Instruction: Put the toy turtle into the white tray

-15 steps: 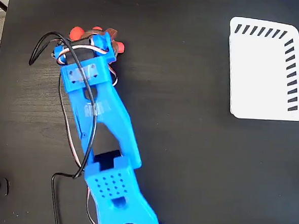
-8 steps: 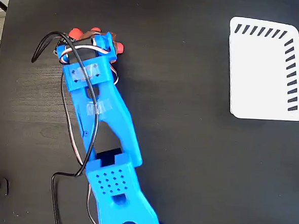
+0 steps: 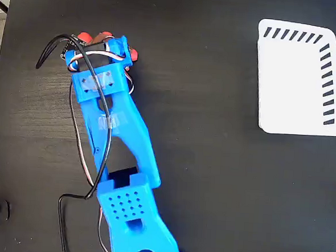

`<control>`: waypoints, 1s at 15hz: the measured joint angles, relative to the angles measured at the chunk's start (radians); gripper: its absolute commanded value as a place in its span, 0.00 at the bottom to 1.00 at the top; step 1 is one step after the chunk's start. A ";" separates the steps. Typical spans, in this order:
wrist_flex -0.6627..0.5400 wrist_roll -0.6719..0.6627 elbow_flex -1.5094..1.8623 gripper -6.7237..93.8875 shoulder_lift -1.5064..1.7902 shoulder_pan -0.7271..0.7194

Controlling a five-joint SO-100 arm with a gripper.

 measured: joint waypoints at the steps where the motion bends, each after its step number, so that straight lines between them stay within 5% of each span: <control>1: 0.000 -0.002 0.034 0.03 0.021 0.000; 8: 0.015 -0.110 0.394 0.03 0.460 0.069; 15: 0.058 -0.339 0.701 0.03 1.057 0.397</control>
